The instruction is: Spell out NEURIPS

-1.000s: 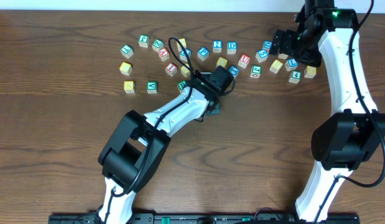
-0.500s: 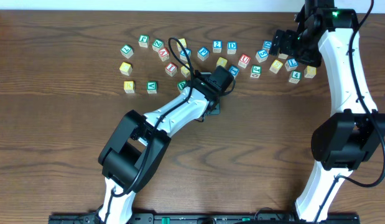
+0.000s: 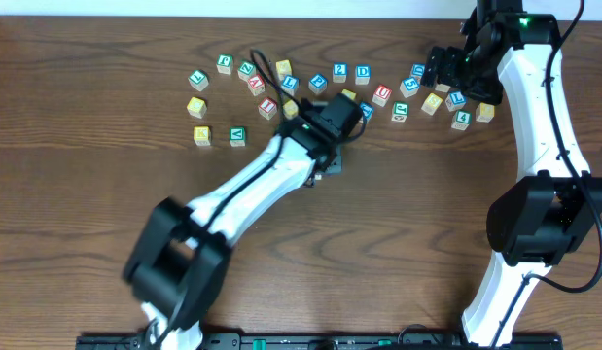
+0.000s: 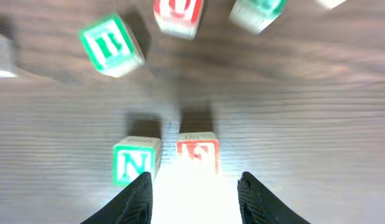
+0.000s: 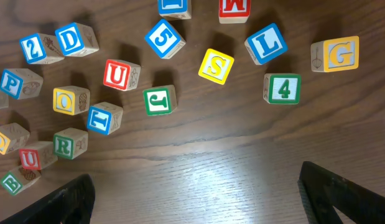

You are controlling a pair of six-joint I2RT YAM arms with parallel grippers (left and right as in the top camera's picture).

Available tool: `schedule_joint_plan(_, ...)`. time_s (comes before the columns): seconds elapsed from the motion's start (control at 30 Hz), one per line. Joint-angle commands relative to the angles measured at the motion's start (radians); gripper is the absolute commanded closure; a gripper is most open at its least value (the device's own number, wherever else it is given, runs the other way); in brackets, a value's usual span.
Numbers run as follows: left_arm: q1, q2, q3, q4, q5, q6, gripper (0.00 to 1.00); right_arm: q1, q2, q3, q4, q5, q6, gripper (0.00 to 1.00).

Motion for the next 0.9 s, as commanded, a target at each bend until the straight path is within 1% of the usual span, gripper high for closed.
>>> schedule_joint_plan(0.0, 0.006, -0.109, 0.035, -0.02, -0.006, 0.048, 0.56, 0.003, -0.028, 0.018, -0.002, -0.003, -0.008, 0.01)
schedule_joint_plan(0.2, 0.063, -0.241, 0.035, -0.082, -0.007, 0.064, 0.57, 0.003, -0.028, 0.018, -0.002, -0.003, -0.008, 0.01)
schedule_joint_plan(0.33, 0.152, -0.3, 0.035, -0.147, -0.006, 0.084, 0.57, 0.003, -0.028, 0.018, -0.002, -0.003, -0.008, 0.01)
schedule_joint_plan(0.6, 0.309, -0.309, 0.035, -0.232, -0.006, 0.09, 0.56, 0.003, -0.028, 0.018, -0.002, -0.003, -0.008, 0.01)
schedule_joint_plan(0.77, 0.37, -0.309, 0.035, -0.265, -0.006, 0.09, 0.56, 0.003, -0.028, 0.018, 0.003, -0.003, -0.008, 0.01)
schedule_joint_plan(0.87, 0.39, -0.309, 0.035, -0.28, -0.006, 0.094, 0.56, 0.003, -0.028, 0.018, 0.044, -0.003, -0.008, 0.01)
